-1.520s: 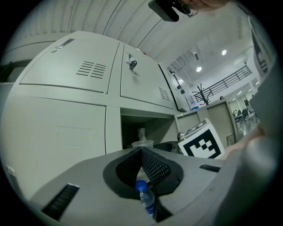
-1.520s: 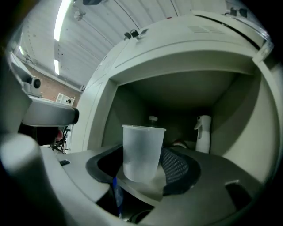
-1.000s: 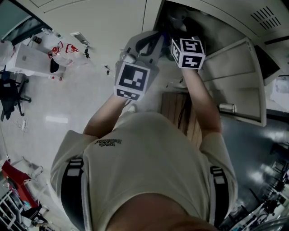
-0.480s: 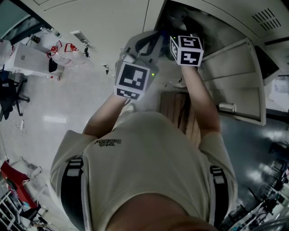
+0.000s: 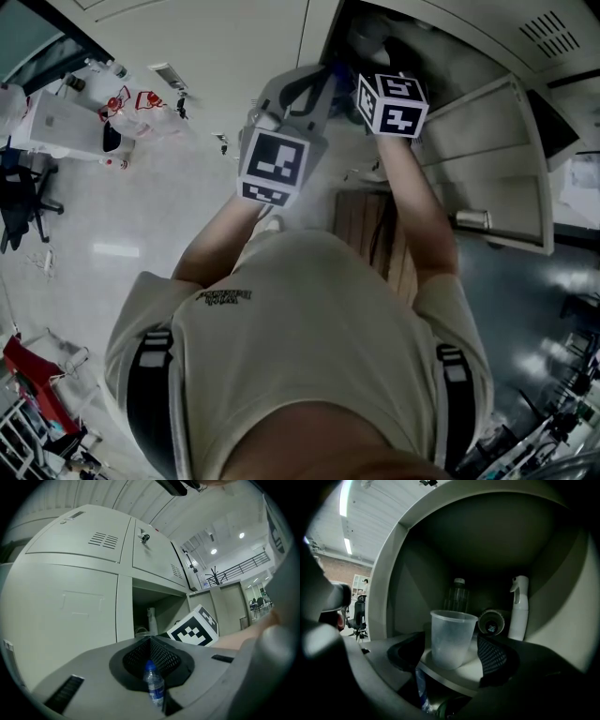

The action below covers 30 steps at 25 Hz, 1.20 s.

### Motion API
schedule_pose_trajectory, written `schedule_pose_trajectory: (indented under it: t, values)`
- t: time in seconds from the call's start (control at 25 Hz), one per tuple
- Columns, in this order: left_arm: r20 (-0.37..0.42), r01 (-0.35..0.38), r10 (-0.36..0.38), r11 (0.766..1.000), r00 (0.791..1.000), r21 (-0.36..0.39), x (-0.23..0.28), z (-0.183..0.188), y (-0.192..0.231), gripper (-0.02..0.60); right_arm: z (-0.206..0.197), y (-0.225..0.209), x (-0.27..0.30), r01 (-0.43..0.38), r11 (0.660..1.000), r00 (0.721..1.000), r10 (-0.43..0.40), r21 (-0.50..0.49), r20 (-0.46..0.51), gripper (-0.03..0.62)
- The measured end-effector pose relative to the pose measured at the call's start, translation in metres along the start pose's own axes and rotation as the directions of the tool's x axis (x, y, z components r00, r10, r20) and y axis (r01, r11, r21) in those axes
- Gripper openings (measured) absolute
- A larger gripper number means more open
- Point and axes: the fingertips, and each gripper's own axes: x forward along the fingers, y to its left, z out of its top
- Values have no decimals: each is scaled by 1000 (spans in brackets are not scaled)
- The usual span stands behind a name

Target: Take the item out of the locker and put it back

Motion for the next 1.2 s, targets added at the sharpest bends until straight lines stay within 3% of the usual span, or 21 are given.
schedule_pose_trajectory:
  t: [0.76,1.04,1.2]
  values:
    - [10,-6,5,1000,1000,29,-12,10,-6,14,38,2,-42,-5,1000,995,4,9,98,357]
    - [28,-16,15,1000,999,14,-16,20,3,14,79,19,-85,-41,999,978,44,-21,204,354]
    - [53,-6,6,1000,999,1,-20,35,8,14,100,23,-111,-48,998,963,56,-36,263,321]
